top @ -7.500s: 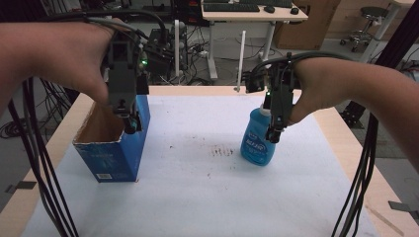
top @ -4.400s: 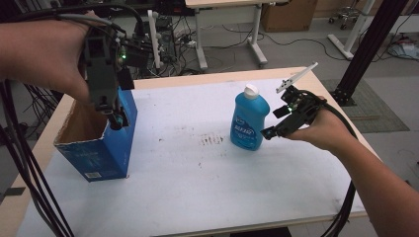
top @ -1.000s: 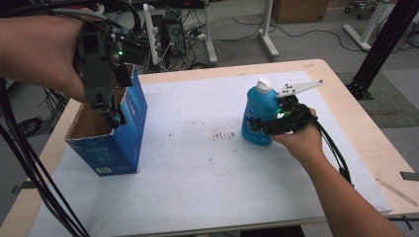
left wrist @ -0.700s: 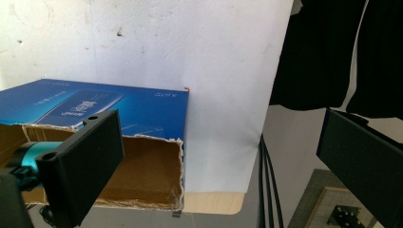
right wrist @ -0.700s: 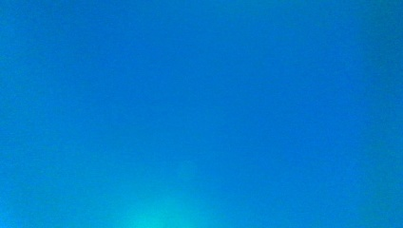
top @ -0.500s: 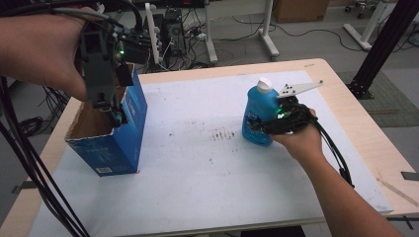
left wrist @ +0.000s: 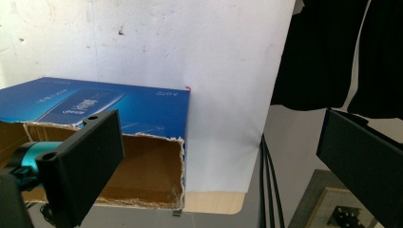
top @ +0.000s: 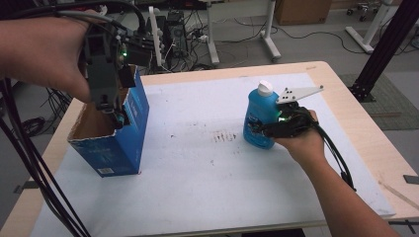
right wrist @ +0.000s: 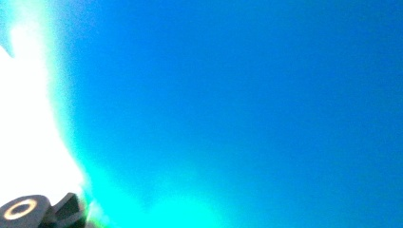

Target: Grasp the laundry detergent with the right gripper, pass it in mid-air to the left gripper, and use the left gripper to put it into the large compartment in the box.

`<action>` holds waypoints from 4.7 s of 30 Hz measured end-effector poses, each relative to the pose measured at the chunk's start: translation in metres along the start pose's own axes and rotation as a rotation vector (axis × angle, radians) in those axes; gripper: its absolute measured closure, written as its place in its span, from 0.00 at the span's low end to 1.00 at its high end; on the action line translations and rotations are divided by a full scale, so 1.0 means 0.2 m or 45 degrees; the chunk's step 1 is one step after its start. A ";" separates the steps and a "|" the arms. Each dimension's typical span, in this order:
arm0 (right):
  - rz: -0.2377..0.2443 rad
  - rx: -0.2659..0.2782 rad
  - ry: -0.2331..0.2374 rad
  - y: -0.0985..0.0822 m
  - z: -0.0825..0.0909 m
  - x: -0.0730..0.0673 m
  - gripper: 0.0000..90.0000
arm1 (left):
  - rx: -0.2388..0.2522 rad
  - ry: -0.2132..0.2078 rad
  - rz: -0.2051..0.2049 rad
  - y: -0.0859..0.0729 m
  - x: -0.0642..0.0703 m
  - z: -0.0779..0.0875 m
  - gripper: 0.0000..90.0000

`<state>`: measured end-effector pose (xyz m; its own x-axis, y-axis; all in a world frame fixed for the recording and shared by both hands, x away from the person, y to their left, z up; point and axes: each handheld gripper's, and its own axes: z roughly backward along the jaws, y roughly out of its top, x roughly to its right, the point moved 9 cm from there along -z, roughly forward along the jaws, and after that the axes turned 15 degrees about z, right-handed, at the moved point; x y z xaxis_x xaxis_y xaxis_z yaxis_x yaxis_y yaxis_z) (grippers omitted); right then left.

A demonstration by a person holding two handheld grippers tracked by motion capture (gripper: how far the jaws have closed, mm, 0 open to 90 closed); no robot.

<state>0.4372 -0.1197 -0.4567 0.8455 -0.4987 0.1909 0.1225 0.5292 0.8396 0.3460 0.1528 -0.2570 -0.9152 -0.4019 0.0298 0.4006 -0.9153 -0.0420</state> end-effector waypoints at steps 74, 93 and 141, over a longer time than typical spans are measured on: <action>0.431 0.135 0.732 0.85 0.11 -0.76 0.51 | 0.075 -0.021 -0.215 0.39 0.29 -0.02 0.02; 0.434 0.137 0.714 0.85 0.10 -0.75 0.51 | 0.065 -0.005 -0.195 0.40 0.30 -0.02 0.13; 0.413 0.158 0.700 0.87 0.10 -0.74 0.52 | 0.037 -0.008 -0.160 0.40 0.30 -0.02 0.41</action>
<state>0.3223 0.0315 -0.3288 0.9762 0.1147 0.1838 -0.2166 0.4942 0.8420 0.3231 0.0564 -0.2628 -0.9580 -0.2840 0.0396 0.2839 -0.9588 -0.0088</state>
